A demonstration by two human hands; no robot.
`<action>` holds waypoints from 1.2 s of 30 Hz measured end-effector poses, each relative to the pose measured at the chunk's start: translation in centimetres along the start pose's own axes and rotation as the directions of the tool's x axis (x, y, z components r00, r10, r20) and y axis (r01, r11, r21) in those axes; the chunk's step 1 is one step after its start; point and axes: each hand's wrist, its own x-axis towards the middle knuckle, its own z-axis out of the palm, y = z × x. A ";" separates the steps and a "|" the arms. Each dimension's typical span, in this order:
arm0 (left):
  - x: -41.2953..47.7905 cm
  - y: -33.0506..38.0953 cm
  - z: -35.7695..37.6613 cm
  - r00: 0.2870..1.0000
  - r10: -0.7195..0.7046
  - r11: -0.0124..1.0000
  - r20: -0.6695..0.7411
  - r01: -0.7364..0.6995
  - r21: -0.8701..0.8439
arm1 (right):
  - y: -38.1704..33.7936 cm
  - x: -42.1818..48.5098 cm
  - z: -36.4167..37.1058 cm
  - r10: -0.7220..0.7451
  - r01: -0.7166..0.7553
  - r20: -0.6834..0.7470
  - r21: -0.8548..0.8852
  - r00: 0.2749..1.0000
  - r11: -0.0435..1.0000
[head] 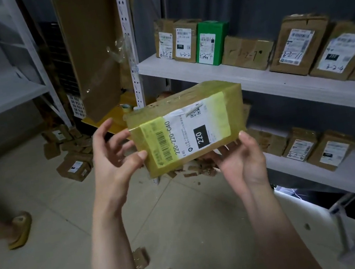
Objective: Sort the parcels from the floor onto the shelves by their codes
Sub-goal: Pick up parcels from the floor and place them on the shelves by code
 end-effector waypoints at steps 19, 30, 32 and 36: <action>-0.9 1.2 0.5 0.998 -0.055 0.974 0.002 0.053 0.221 | -0.4 -1.6 -0.4 0.057 -0.105 -0.257 -0.175 0.965 0.979; -1.3 0.8 4.3 0.779 -0.623 0.748 0.071 0.620 -0.238 | 3.3 -3.4 2.7 -0.457 0.542 0.371 -0.773 0.808 0.330; -1.5 0.3 4.2 0.796 -0.605 0.755 0.037 0.588 -0.290 | 3.6 -3.4 2.5 -0.398 0.522 0.396 -0.804 0.827 0.286; -1.7 -1.1 3.0 0.833 -0.553 0.790 -0.010 0.521 -0.325 | 3.0 -3.4 1.8 -0.246 0.457 0.391 -0.820 0.887 0.345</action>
